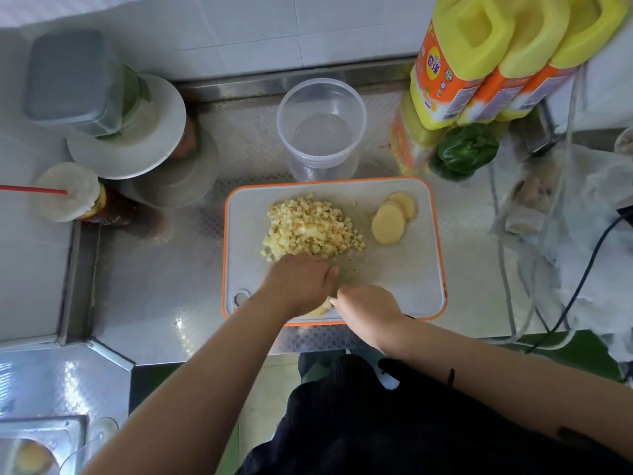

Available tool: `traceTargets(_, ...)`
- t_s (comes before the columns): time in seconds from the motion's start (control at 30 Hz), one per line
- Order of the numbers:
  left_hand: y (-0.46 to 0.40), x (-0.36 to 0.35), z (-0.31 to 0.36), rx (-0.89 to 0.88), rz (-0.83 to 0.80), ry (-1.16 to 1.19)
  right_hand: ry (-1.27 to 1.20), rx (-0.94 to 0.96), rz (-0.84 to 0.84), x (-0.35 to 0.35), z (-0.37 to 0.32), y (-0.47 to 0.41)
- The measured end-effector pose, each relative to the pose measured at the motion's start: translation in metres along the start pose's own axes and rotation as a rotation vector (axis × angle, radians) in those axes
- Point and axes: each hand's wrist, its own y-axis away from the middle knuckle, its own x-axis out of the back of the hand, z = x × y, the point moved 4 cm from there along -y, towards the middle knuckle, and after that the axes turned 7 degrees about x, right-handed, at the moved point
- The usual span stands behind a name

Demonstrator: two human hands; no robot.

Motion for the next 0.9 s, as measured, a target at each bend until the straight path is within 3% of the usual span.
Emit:
traceTargets(0.1,-0.012,-0.008,0.002,0.053,-0.282,-0.06,0.033,-0.006,-0.003,0.003,-0.001,0.002)
traceTargets(0.33,-0.013,0.004,0.01,0.068,-0.357,-0.065,0.066,-0.025,-0.003,0.018,-0.006,0.011)
traceTargets(0.4,-0.011,0.018,0.009,0.066,-0.208,0.035,0.076,-0.033,0.086,0.028,-0.006,0.015)
traceTargets(0.43,-0.006,0.03,0.005,0.055,-0.013,0.136,0.082,-0.027,0.109,0.028,-0.005,0.016)
traceTargets(0.53,0.05,0.062,-0.015,-0.078,0.946,0.415,-0.005,0.009,0.15,0.028,0.002,0.021)
traceTargets(0.57,0.069,0.051,-0.022,-0.091,1.106,0.441,-0.04,0.008,0.167,0.031,0.003,0.022)
traceTargets(0.6,0.081,0.031,-0.023,-0.098,1.132,0.434,-0.073,0.008,0.163,0.032,0.003,0.024)
traceTargets(0.77,0.079,-0.076,-0.018,-0.06,0.791,0.307,-0.099,0.048,0.148,0.024,-0.003,0.026)
traceTargets(0.9,0.068,-0.093,-0.022,0.038,0.76,0.278,-0.052,0.037,0.114,0.018,-0.005,0.024)
